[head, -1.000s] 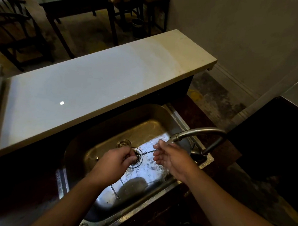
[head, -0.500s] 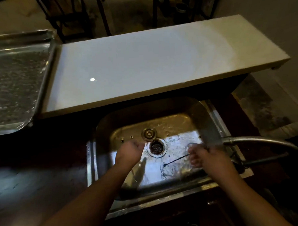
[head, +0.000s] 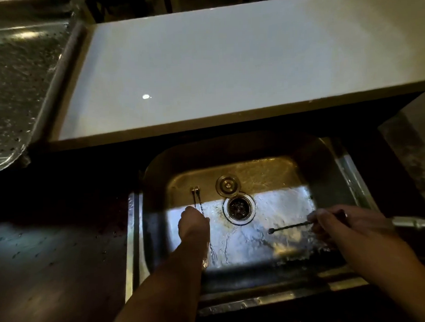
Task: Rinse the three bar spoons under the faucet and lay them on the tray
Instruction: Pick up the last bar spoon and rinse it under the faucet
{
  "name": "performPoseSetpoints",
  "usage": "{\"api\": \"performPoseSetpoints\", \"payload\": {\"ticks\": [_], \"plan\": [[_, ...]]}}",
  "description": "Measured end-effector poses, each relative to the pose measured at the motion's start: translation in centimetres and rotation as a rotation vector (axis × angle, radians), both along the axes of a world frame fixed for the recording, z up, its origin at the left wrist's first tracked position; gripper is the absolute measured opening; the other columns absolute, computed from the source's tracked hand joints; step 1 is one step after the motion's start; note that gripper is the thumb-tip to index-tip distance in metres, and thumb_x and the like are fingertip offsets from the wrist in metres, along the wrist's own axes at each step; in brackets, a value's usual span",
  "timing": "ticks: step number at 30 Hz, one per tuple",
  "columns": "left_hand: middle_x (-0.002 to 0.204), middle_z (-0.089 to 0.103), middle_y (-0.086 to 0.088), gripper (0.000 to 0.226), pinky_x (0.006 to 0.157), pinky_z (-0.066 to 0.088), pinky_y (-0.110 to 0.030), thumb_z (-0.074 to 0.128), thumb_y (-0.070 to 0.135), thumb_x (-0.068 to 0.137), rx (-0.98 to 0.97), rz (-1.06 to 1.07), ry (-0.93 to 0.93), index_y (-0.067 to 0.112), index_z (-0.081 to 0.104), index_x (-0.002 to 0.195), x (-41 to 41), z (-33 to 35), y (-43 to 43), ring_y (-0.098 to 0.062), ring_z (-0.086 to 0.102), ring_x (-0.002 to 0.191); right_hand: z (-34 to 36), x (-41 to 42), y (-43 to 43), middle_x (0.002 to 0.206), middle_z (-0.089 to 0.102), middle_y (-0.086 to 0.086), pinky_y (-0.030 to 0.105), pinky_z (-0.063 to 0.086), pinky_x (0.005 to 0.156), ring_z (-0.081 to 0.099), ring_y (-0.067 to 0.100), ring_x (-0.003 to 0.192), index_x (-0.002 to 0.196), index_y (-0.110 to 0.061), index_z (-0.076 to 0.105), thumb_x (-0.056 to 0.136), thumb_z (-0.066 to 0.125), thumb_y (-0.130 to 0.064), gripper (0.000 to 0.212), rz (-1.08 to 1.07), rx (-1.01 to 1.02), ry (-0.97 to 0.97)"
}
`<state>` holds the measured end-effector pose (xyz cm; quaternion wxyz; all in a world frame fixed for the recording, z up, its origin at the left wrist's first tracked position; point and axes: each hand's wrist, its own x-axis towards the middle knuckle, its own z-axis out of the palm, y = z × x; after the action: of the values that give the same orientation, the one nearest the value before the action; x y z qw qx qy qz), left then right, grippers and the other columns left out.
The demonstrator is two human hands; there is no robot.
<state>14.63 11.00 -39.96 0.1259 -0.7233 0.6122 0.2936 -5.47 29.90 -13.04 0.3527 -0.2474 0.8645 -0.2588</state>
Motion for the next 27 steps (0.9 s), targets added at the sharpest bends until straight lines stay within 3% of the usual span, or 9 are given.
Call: {"api": "performPoseSetpoints", "payload": {"ticks": [3, 7, 10, 12, 14, 16, 18, 22, 27], "plan": [[0.123, 0.069, -0.01, 0.026, 0.089, 0.054, -0.032, 0.069, 0.019, 0.091, 0.044, -0.049, -0.043, 0.009, 0.066, 0.115, -0.1, 0.1, -0.4, -0.029, 0.067, 0.115, -0.5, -0.3, -0.2, 0.072, 0.078, -0.015, 0.041, 0.06, 0.074, 0.074, 0.007, 0.066, 0.083, -0.05, 0.076, 0.088, 0.063, -0.045, 0.015, -0.033, -0.045, -0.023], [0.121, 0.071, -0.009, 0.027, 0.068, 0.054, -0.022, 0.067, 0.017, 0.089, 0.085, -0.218, -0.006, 0.008, 0.072, 0.114, 0.3, 0.9, -1.0, -0.026, 0.068, 0.111, -2.2, -0.8, 0.2, 0.071, 0.077, -0.016, 0.034, 0.056, 0.067, 0.071, 0.0, 0.064, 0.085, -0.05, 0.075, 0.081, 0.06, -0.057, 0.018, -0.045, -0.007, -0.059], [0.117, 0.073, -0.011, 0.029, 0.068, 0.046, -0.02, 0.069, 0.024, 0.086, 0.074, -0.291, 0.115, 0.012, 0.076, 0.112, 0.2, 2.8, -1.6, -0.028, 0.068, 0.11, -3.6, -1.2, 0.3, 0.069, 0.078, -0.01, 0.028, 0.053, 0.061, 0.071, 0.003, 0.059, 0.086, -0.042, 0.076, 0.092, 0.059, -0.048, 0.019, -0.072, -0.014, -0.115], [0.085, 0.077, -0.01, 0.024, 0.049, 0.032, -0.017, 0.084, 0.022, 0.072, 0.136, -0.41, 0.226, 0.004, 0.078, 0.086, -0.1, 5.5, -1.4, -0.02, 0.074, 0.08, -4.4, -1.3, 0.8, 0.068, 0.078, -0.002, 0.029, 0.055, 0.066, 0.071, 0.008, 0.061, 0.083, -0.027, 0.078, 0.097, 0.062, -0.033, 0.022, -0.157, -0.081, -0.194], [0.049, 0.061, -0.001, 0.026, 0.04, 0.033, -0.019, 0.093, 0.007, 0.058, 0.032, -0.467, 0.396, 0.01, 0.067, 0.06, -0.6, 7.8, -1.0, -0.014, 0.06, 0.041, -4.6, -1.5, 1.0, 0.07, 0.078, 0.002, 0.031, 0.055, 0.066, 0.071, 0.012, 0.063, 0.085, -0.017, 0.077, 0.096, 0.063, -0.031, 0.022, -0.204, -0.089, -0.231], [0.058, 0.054, 0.003, 0.029, 0.048, 0.04, -0.029, 0.067, 0.003, 0.093, -0.295, -0.54, 0.38, 0.021, 0.055, 0.073, -1.0, 10.4, -0.4, -0.013, 0.053, 0.049, -4.2, -1.5, 1.7, 0.062, 0.072, 0.005, 0.021, 0.05, 0.052, 0.066, 0.012, 0.052, 0.081, -0.012, 0.071, 0.101, 0.058, -0.025, 0.027, -0.135, -0.089, -0.419], [0.069, 0.052, 0.009, 0.028, 0.058, 0.036, -0.033, 0.051, 0.023, 0.105, -0.283, -0.735, 0.444, 0.029, 0.049, 0.078, -1.4, 12.6, 0.5, -0.011, 0.051, 0.062, -4.1, -1.3, 2.2, 0.049, 0.06, 0.003, 0.016, 0.043, 0.039, 0.055, 0.01, 0.038, 0.069, -0.006, 0.06, 0.107, 0.045, -0.012, 0.041, -0.182, -0.157, -0.64], [0.075, 0.055, 0.01, 0.025, 0.064, 0.045, -0.034, 0.046, 0.044, 0.104, -0.31, -1.095, 0.478, 0.033, 0.049, 0.081, -3.0, 19.0, 2.0, -0.014, 0.057, 0.071, -4.0, -0.2, 2.1, 0.075, 0.077, 0.022, 0.041, 0.062, 0.067, 0.075, 0.033, 0.067, 0.078, 0.0, 0.079, 0.107, 0.046, -0.043, 0.062, -0.501, -0.328, -0.661], [0.085, 0.069, 0.001, 0.013, 0.068, 0.047, -0.03, 0.061, 0.028, 0.098, -0.428, -1.365, 0.466, 0.021, 0.069, 0.092, -4.6, 23.6, 3.9, -0.021, 0.066, 0.078, -4.2, 1.3, 1.7, 0.086, 0.076, 0.028, 0.041, 0.063, 0.068, 0.076, 0.035, 0.074, 0.095, 0.004, 0.075, 0.106, 0.043, -0.041, 0.056, -0.657, -0.493, -0.884]]}}
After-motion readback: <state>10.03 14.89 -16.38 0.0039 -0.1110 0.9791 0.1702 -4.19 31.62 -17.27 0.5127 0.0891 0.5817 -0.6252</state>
